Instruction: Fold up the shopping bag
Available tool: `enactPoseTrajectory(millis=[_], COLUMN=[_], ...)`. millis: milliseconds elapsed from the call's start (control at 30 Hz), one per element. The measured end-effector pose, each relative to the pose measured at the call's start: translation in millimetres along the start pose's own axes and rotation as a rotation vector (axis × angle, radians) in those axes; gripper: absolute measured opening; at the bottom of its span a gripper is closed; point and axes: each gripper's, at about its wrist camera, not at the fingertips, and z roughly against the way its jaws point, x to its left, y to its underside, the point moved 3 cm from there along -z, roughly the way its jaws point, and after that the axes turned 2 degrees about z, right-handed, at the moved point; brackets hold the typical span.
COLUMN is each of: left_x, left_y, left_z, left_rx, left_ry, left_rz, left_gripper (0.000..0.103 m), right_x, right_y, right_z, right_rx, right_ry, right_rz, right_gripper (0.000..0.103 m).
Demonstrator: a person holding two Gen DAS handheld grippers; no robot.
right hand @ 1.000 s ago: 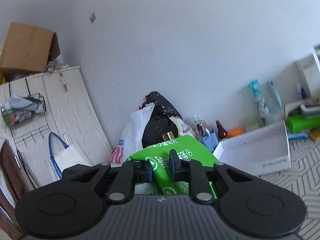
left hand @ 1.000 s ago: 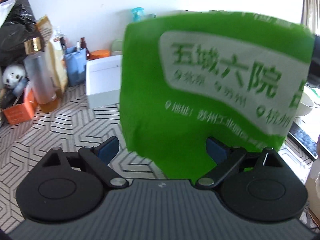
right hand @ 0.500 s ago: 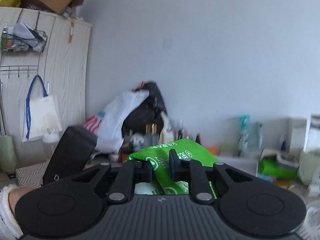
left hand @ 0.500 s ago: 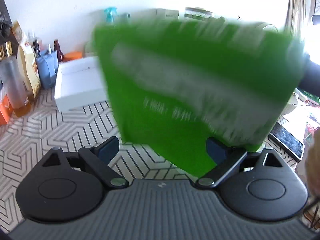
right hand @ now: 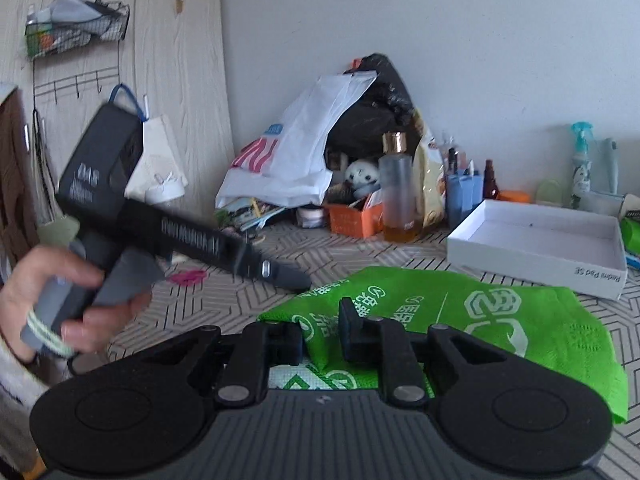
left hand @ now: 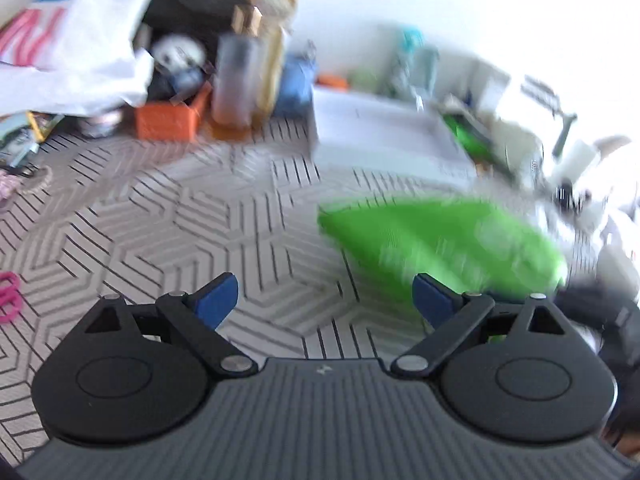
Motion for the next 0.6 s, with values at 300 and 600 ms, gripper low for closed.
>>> enactPoseTrajectory(millis=[300, 600], left_x=[-30, -47], left_y=[32, 50], left_z=[-69, -79], left_rx=[0.173, 0.193], left_ry=[-0.072, -0.033], left_rz=[-0.088, -0.114], left_gripper=[0.099, 0.103], right_x=[-3, -7], right_y=[34, 46], right_z=[28, 81], right_rx=[0.073, 0.104], right_ry=[-0.099, 0.001], right_rz=[0.01, -0.014], right_gripper=[0.018, 0.031])
